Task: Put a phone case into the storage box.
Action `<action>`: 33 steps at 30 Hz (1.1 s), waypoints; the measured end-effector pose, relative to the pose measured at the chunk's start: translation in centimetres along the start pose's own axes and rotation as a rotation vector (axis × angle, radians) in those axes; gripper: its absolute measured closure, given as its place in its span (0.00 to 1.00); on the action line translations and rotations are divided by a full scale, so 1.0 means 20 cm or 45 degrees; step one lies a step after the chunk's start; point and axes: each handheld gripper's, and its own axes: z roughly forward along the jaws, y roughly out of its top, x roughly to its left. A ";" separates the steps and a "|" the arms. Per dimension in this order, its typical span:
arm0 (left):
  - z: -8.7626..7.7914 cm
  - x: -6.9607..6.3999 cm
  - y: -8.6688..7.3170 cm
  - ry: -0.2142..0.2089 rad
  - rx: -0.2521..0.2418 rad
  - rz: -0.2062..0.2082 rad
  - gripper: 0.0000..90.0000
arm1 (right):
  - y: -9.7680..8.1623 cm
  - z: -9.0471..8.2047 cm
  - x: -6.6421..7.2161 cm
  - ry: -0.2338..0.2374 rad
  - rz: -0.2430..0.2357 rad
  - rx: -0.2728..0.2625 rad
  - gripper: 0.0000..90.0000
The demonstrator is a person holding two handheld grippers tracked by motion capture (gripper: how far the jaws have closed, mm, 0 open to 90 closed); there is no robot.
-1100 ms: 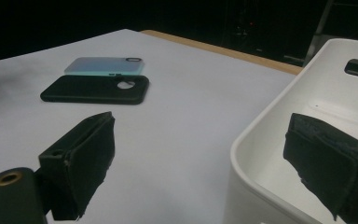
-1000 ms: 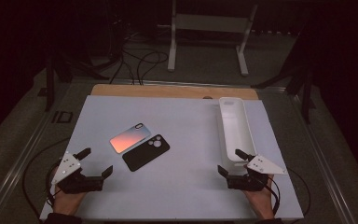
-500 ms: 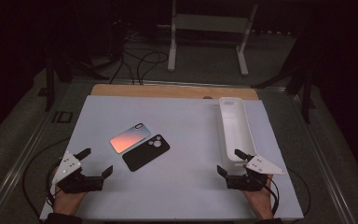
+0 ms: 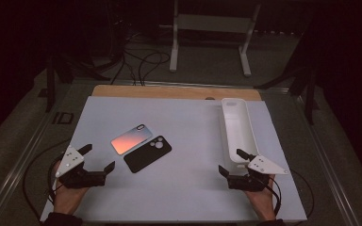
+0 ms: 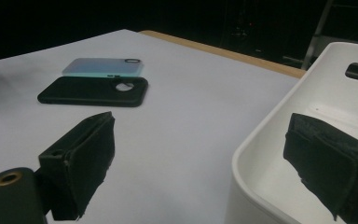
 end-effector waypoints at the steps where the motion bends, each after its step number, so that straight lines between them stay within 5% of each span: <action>1: 0.00 0.00 0.01 -0.001 0.001 0.004 0.00 | 0.00 0.00 0.00 0.001 0.004 -0.001 0.10; 19: 0.15 0.06 0.13 -0.020 0.065 0.032 0.00 | -0.01 0.03 0.01 0.011 -0.014 0.006 0.10; 33: 0.26 0.14 0.18 -0.087 0.112 0.048 0.00 | 0.00 0.03 0.00 0.011 -0.019 0.008 0.10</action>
